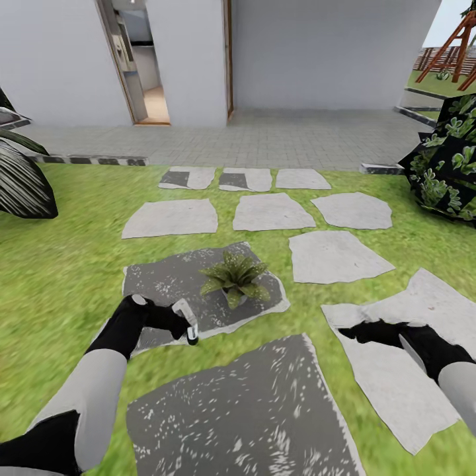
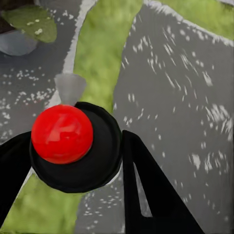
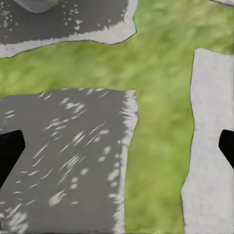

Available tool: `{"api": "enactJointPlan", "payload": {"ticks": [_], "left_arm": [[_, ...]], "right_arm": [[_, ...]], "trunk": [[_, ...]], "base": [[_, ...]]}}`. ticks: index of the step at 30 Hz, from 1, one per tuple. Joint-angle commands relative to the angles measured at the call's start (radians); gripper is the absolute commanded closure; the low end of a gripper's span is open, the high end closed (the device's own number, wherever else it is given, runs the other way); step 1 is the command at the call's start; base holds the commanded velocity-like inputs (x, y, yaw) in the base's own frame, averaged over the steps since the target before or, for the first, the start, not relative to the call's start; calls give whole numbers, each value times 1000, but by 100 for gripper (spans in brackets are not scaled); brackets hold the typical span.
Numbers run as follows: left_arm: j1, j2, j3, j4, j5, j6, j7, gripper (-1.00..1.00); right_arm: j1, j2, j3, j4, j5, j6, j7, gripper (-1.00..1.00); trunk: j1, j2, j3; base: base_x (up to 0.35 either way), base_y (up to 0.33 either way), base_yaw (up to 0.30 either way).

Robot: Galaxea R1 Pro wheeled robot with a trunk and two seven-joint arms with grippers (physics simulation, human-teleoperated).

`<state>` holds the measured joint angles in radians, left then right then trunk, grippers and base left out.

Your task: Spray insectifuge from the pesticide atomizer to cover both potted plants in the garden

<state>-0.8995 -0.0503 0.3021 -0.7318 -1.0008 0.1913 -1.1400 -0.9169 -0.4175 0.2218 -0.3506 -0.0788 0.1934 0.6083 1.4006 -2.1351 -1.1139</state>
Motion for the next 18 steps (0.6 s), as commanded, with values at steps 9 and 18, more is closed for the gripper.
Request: {"api": "enactJointPlan", "payload": {"ticks": [9,18], "left_arm": [[49,-5,185,64,1,42,439,100],[51,-5,553,189,30,75,841,100]], "right_arm": [[0,2,-260,254,-24,-143,-349,-100],[9,7,-269,310,-156,-147,-465,-100]], "trunk": [[0,0,-1],[0,0,-1]], "base": [[0,0,0],[0,0,0]]}}
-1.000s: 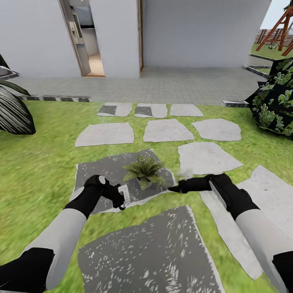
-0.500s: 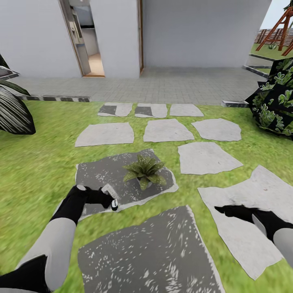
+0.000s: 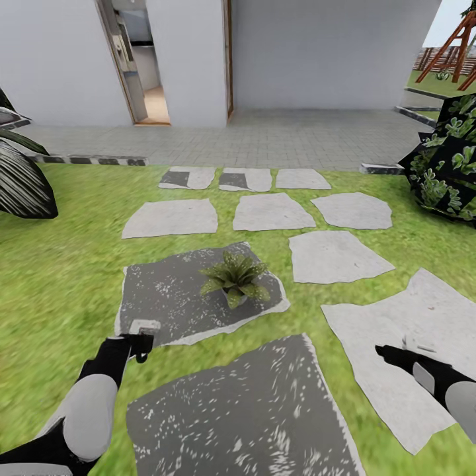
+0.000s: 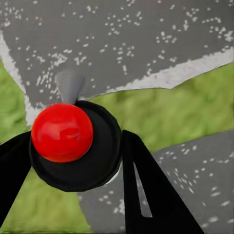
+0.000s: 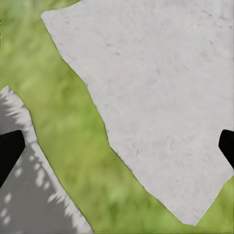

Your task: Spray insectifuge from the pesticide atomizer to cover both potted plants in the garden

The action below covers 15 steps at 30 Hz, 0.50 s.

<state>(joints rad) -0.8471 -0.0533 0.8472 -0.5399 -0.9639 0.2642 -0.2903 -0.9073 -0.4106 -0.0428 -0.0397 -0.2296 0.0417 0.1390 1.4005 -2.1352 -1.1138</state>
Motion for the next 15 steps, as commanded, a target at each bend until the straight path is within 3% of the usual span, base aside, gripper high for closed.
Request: {"api": "enactJointPlan", "payload": {"ticks": [1,11,15], "left_arm": [[-1,-2,14,11,-7,3,-1,100],[-1,-3,21,80,-2,-10,11,100],[-1,-3,21,81,65,-25,17,100]], "right_arm": [[1,0,-4,0,-16,5,5,-100],[2,1,-3,1,-27,6,8,-100],[2,1,-3,1,-27,5,8,-100]], "trunk": [[0,0,-1],[0,0,-1],[0,0,-1]], "base": [[0,0,0],[0,0,0],[0,0,0]]}}
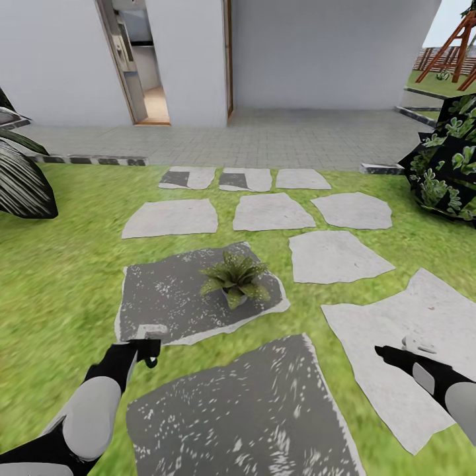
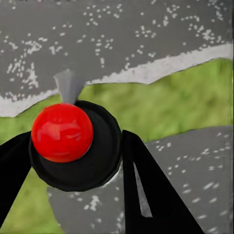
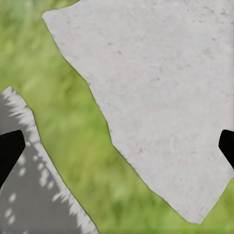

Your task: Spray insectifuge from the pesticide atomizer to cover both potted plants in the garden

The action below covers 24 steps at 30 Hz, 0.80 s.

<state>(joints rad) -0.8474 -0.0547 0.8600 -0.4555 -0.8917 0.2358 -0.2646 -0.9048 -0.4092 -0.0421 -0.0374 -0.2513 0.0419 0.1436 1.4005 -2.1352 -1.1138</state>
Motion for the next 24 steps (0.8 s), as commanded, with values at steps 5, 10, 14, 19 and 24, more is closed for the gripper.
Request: {"api": "enactJointPlan", "payload": {"ticks": [5,10,14,19,24], "left_arm": [[-1,1,8,-3,68,-47,77,100],[-1,1,8,-2,71,-54,81,100],[-1,0,8,20,70,-54,80,100],[-1,-1,8,47,70,-55,80,100],[-1,-1,8,48,70,-55,80,100]], "right_arm": [[0,0,-4,-1,-4,6,4,-100],[0,1,-4,-1,-3,6,4,-100],[0,1,-4,-1,-3,6,4,-100],[0,2,-3,0,-2,7,0,-100],[1,5,-2,1,1,7,-4,-100]], "trunk": [[0,0,-1],[0,0,-1],[0,0,-1],[0,0,-1],[0,0,-1]], "base": [[0,0,0],[0,0,0],[0,0,0],[0,0,0],[0,0,0]]}}
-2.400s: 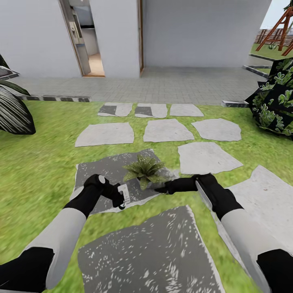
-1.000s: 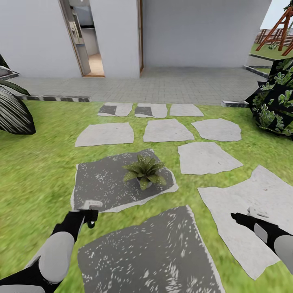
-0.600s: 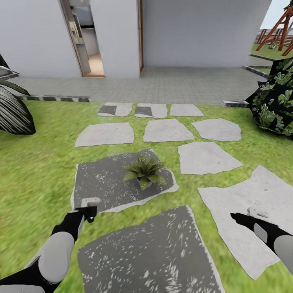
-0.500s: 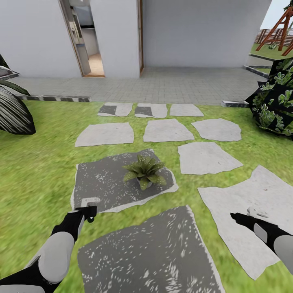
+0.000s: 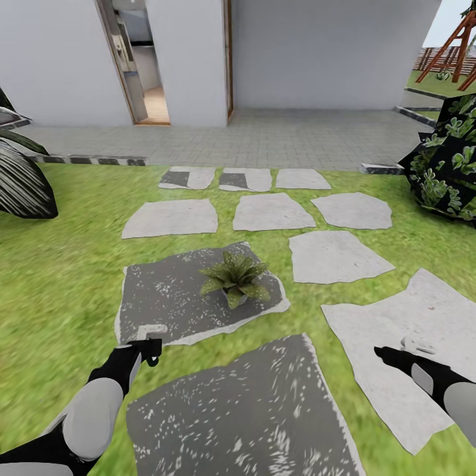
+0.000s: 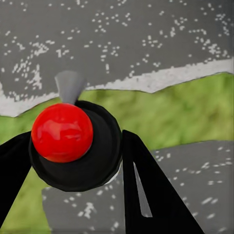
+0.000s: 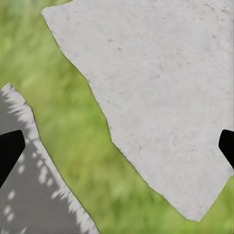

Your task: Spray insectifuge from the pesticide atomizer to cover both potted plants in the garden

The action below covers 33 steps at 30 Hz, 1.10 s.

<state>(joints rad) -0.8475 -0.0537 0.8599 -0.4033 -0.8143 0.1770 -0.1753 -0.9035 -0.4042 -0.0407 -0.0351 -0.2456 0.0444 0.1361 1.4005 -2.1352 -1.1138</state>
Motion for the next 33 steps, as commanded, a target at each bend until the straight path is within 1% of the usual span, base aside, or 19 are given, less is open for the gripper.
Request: {"api": "enactJointPlan", "payload": {"ticks": [1,4,9,10,11,12,14,17,18,19,21,22,23,25,26,33], "left_arm": [[-1,-1,8,-4,-8,4,-9,100],[-1,-1,8,-3,-8,4,-9,100],[-1,-1,8,-3,-8,4,-9,100],[-1,-1,8,-3,-8,4,-9,100],[-1,-1,8,-3,-8,4,-9,100],[-1,-1,8,-3,-8,4,-9,100],[-1,-1,8,-3,-8,4,-9,100],[-1,-1,8,-3,-8,4,-9,100],[-1,-2,8,-3,-8,4,-9,100],[-1,-3,7,-2,-8,4,-9,100],[-1,-3,7,-2,-8,4,-9,100],[-1,-3,7,-2,-8,4,-9,100],[-1,-3,7,-2,-8,4,-9,100],[-1,-3,7,-2,-8,4,-9,100],[-1,-3,7,-2,-8,4,-9,100],[-1,-3,7,27,-9,4,-9,100]], "right_arm": [[0,0,-4,-1,-4,5,4,-100],[0,1,-4,-1,-2,5,5,-100],[1,1,-4,0,-2,6,4,-100],[1,4,-4,0,-2,6,4,-100],[1,15,-4,0,-2,7,3,-100],[1,28,-4,0,-2,7,3,-100],[1,61,-4,0,-1,7,2,-100],[1,150,-4,0,-1,7,2,-100],[1,184,-4,0,-1,7,2,-100],[1,239,-4,0,-1,6,2,-100],[2,306,-4,0,-1,7,2,-100],[2,332,-4,0,-1,6,2,-100],[2,351,-4,0,-1,6,2,-100],[2,372,-4,0,-1,6,2,-100],[2,376,-4,0,-1,6,2,-100],[16,379,-5,0,0,6,2,-100]], "trunk": [[0,0,-1],[0,0,-1],[0,0,2],[0,0,3],[0,0,3],[0,0,3],[0,0,3],[0,0,3],[0,0,3],[0,0,3],[0,0,3],[0,0,3],[0,0,3],[0,0,3],[0,0,3],[0,0,3]], "base": [[0,0,0],[0,0,-29],[0,0,-163],[0,0,-107],[0,0,-55],[0,0,-35],[0,0,-18],[0,0,-5],[0,0,-2],[0,0,0],[0,0,0],[0,0,0],[0,0,0],[0,0,0],[0,0,0],[0,0,0]]}}
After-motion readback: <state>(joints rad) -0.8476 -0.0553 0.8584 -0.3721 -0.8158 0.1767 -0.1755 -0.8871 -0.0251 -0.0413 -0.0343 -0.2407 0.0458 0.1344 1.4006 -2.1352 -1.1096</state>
